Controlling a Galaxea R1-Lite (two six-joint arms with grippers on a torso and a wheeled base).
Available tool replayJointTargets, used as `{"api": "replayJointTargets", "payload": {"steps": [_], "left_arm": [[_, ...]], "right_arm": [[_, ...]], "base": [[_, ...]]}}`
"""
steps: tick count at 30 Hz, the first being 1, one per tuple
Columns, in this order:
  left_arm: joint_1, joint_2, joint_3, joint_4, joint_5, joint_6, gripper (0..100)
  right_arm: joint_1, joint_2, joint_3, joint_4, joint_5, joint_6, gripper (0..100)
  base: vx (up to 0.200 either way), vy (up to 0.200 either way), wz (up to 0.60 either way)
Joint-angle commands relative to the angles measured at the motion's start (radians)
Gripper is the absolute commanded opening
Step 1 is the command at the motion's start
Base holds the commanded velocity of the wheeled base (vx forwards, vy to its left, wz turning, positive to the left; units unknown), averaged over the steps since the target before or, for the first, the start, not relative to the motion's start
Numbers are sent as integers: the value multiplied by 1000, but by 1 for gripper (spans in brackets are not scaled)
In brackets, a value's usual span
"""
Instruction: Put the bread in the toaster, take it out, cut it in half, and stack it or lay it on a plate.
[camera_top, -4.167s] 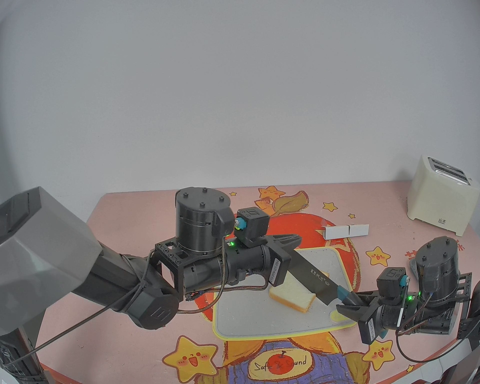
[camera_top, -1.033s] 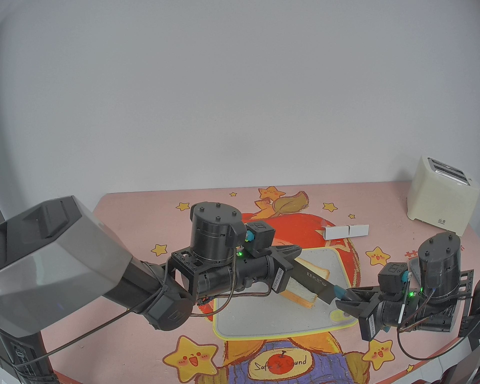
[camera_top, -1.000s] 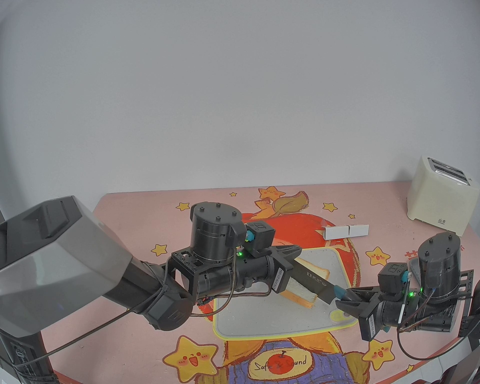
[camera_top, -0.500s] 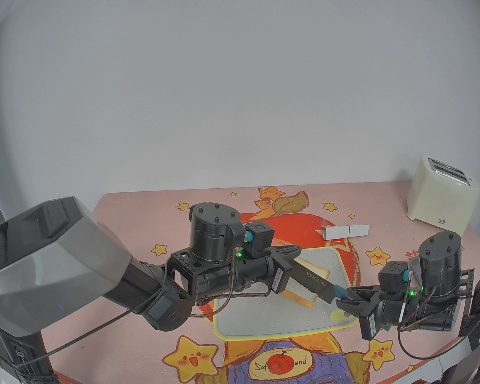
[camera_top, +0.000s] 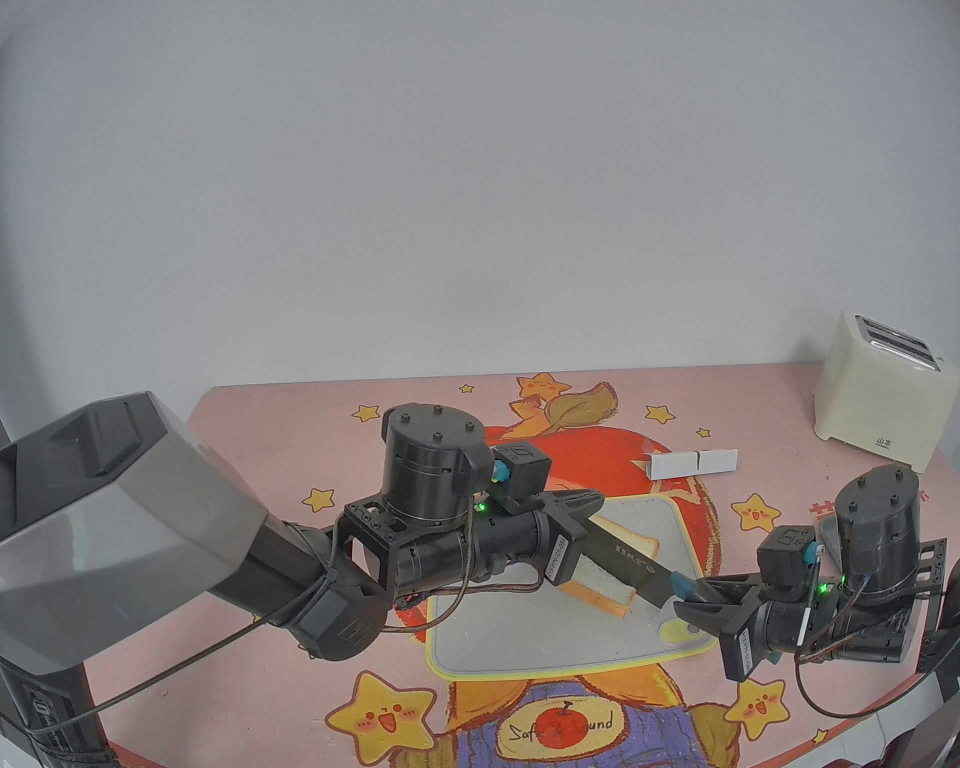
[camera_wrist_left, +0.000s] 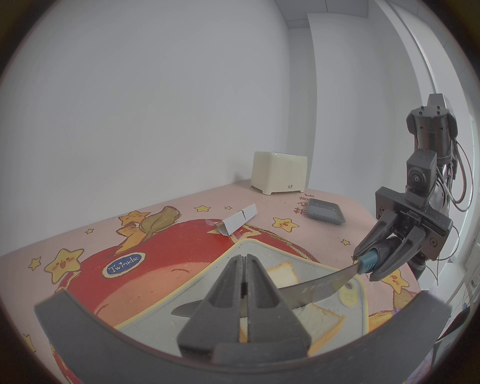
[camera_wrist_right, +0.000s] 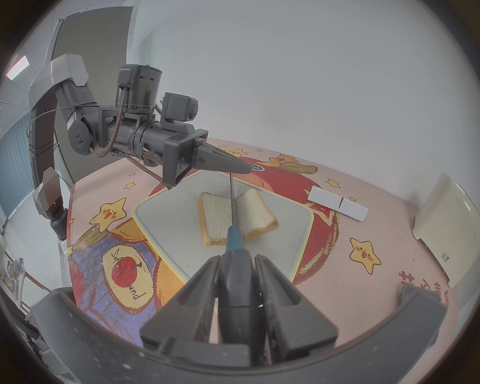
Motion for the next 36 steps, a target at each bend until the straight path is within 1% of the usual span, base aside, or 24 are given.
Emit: {"api": "replayJointTargets", "payload": {"steps": [1,8,24,30,31,36], "left_arm": [[0,-2,-6,-5,-1,0,0],[1,6,13,-7,1,-2,0],[1,-3,-29,-7,1,0,0],[3,-2,-11,-7,1,-3,0],[6,4,-1,-5,22,-5,0],[6,6,0,-4,33,-6,0]], "right_arm": [[-5,16,0,1,-3,0,0],[-4,5,-11,-14,-3,1,0],[-5,24,0,0,-3,0,0],[-5,25,-3,-12,-1,3,0],[-5,19,-6,-14,-1,5,0],[-7,10,-17,-15,-1,6,0]], "base": [[0,0,0],[0,0,0],[0,0,0],[0,0,0],[0,0,0],[0,0,0]]}}
